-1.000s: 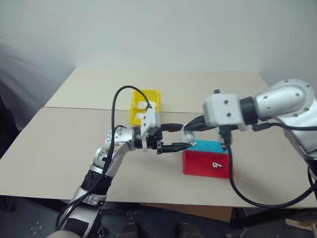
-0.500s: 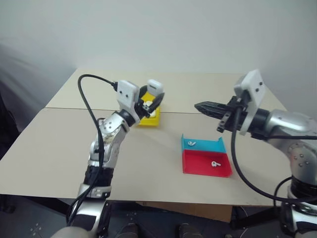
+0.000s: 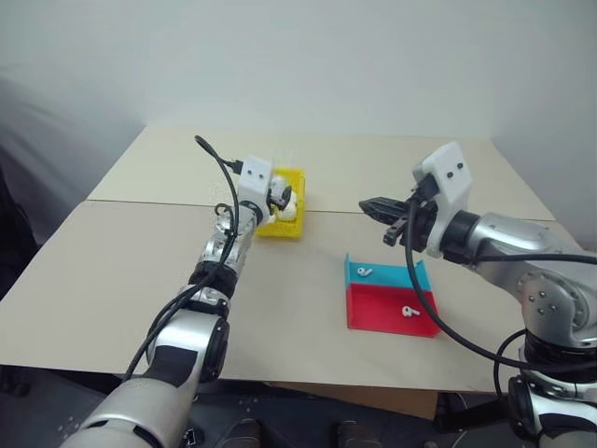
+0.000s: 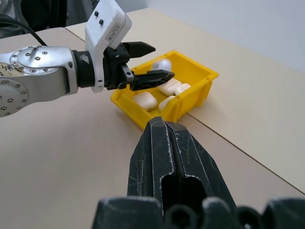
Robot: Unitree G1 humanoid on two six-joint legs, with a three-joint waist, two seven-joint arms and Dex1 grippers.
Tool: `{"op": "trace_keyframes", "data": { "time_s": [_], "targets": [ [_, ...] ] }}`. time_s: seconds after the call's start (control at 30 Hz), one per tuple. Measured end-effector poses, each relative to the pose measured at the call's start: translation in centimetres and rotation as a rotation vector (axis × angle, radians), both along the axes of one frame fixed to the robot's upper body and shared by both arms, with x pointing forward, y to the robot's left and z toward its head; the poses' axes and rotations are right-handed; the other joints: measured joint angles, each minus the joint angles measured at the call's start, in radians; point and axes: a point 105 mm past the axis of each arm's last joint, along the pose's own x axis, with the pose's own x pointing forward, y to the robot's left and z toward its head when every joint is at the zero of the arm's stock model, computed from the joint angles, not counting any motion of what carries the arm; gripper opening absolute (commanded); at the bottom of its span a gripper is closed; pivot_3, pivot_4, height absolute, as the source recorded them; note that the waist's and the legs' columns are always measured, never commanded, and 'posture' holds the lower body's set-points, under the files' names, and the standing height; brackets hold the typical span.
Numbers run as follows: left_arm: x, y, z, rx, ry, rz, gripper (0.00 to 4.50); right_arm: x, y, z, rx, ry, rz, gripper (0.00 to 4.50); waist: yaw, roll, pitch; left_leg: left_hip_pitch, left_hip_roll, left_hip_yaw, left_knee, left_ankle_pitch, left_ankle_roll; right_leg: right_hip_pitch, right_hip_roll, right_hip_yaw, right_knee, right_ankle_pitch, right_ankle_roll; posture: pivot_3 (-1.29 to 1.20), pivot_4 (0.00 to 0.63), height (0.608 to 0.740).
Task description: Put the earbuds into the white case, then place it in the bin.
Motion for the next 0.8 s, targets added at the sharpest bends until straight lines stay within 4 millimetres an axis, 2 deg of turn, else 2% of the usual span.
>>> {"op": "trace_keyframes", "data": {
  "time_s": [0.07, 0.17, 0.23, 0.3, 0.37, 0.47, 0.5, 0.63, 0.73, 0.8],
  "targets": [
    [-0.1, -0.3, 0.4, -0.005, -0.020, -0.029, 4.49, -0.2, 0.1, 0.1, -0.002, -0.009, 0.005, 0.00, -0.001, 0.000, 0.000, 0.000, 0.000, 0.000, 0.000, 0.000, 0.000, 0.000, 0.000, 0.000, 0.001, 0.000, 0.000, 0.00, 0.150, 0.740],
    [-1.0, -0.2, 2.1, -0.030, -0.095, -0.114, 4.49, -0.8, 0.1, -0.2, -0.003, -0.008, 0.029, 0.00, -0.005, 0.000, 0.000, 0.000, 0.000, 0.000, 0.000, 0.000, 0.000, 0.000, 0.000, 0.000, 0.001, 0.000, 0.000, 0.00, 0.150, 0.740],
    [-2.4, 0.9, 3.2, -0.072, -0.132, -0.214, 4.49, -1.4, -0.1, -1.0, -0.003, 0.002, 0.060, 0.00, -0.016, 0.000, 0.000, 0.001, 0.001, 0.000, 0.000, 0.000, 0.000, 0.000, 0.000, 0.001, 0.002, 0.000, -0.001, 0.00, 0.150, 0.740],
    [-5.4, 2.8, 3.6, -0.061, -0.147, -0.356, 4.49, -2.3, -0.4, -2.2, 0.010, -0.006, 0.109, 0.00, -0.031, 0.001, -0.001, 0.002, 0.001, 0.000, -0.003, 0.000, 0.000, 0.000, 0.000, 0.002, 0.001, 0.000, -0.001, 0.00, 0.150, 0.740],
    [-8.3, 5.0, 3.0, -0.021, -0.114, -0.440, 4.49, -3.1, -1.0, -4.0, 0.008, 0.001, 0.130, 0.00, -0.041, 0.001, -0.001, 0.003, 0.001, 0.000, -0.005, 0.000, 0.000, 0.000, 0.000, 0.002, 0.003, 0.000, -0.002, 0.00, 0.150, 0.740],
    [-13.4, 5.9, 2.2, 0.050, -0.061, -0.593, 4.49, -3.9, -1.6, -5.3, -0.050, -0.010, 0.185, 0.00, -0.042, 0.001, -0.001, 0.004, 0.001, 0.000, -0.004, 0.000, -0.001, 0.001, 0.000, 0.002, 0.003, -0.001, -0.001, 0.00, 0.150, 0.740],
    [-15.3, 6.1, 2.0, 0.080, -0.055, -0.639, 4.49, -4.2, -1.8, -5.5, -0.067, -0.022, 0.213, 0.00, -0.042, 0.001, -0.001, 0.005, 0.001, 0.001, -0.003, 0.001, -0.001, 0.001, 0.000, 0.002, 0.002, -0.004, 0.004, 0.00, 0.150, 0.740],
    [-19.5, 7.3, 1.1, 0.113, -0.037, -0.655, 4.49, -5.6, -2.9, -7.0, -0.105, -0.037, 0.290, 0.00, -0.029, 0.000, 0.000, 0.020, 0.002, 0.001, -0.002, -0.001, -0.005, 0.016, -0.001, 0.000, 0.001, -0.009, -0.002, 0.00, 0.150, 0.740],
    [-22.3, 7.8, 0.4, 0.130, 0.025, -0.687, 4.49, -7.2, -4.1, -8.1, -0.162, 0.010, 0.363, 0.00, -0.025, 0.000, -0.001, 0.021, 0.003, 0.002, -0.002, -0.004, -0.010, 0.016, -0.002, 0.001, 0.000, -0.008, -0.003, 0.00, 0.150, 0.740],
    [-23.4, 8.0, 0.2, 0.150, 0.059, -0.701, 4.49, -7.6, -4.9, -8.2, -0.180, 0.023, 0.371, 0.00, -0.021, 0.000, -0.001, 0.022, 0.003, 0.002, -0.002, -0.005, -0.010, 0.016, -0.002, 0.001, 0.000, -0.008, -0.003, 0.00, 0.150, 0.740]
  ]
}}
